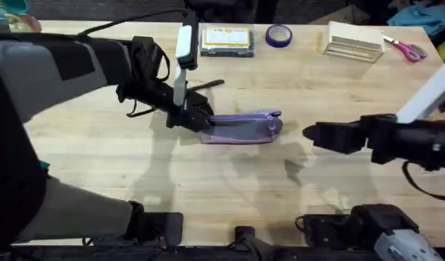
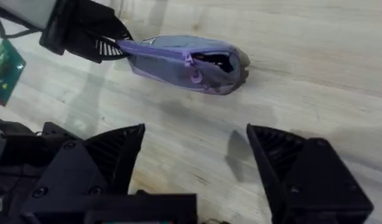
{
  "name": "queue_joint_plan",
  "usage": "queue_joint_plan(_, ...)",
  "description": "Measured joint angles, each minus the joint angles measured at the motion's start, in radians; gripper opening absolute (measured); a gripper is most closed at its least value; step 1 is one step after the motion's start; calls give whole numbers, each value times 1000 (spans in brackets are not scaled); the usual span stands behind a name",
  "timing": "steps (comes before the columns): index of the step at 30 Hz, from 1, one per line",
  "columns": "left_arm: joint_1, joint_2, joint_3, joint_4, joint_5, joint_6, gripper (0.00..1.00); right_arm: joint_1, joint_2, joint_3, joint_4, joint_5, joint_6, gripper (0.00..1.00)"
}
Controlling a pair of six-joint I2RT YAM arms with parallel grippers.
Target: Unzip the bag, pick up the pens from the table one at a time and place them inside, then zip the bag closed.
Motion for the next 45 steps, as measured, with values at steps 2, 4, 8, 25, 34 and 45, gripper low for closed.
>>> queue_joint_plan(2,0,0,0,0,0,0,43,17,3,-16,14,0,3,998)
queue_joint_plan(4,0,0,0,0,0,0,43,38,9,-29,30,0,5,998)
queue_joint_plan(8,0,0,0,0,0,0,43,82,27,-47,66,0,13,998)
queue_joint_plan(25,0,0,0,0,0,0,43,229,261,-60,207,0,50,997)
queue_joint_plan(34,0,0,0,0,0,0,43,330,411,-61,357,44,103,997)
queue_joint_plan(45,0,0,0,0,0,0,43,348,509,-61,436,87,183,997)
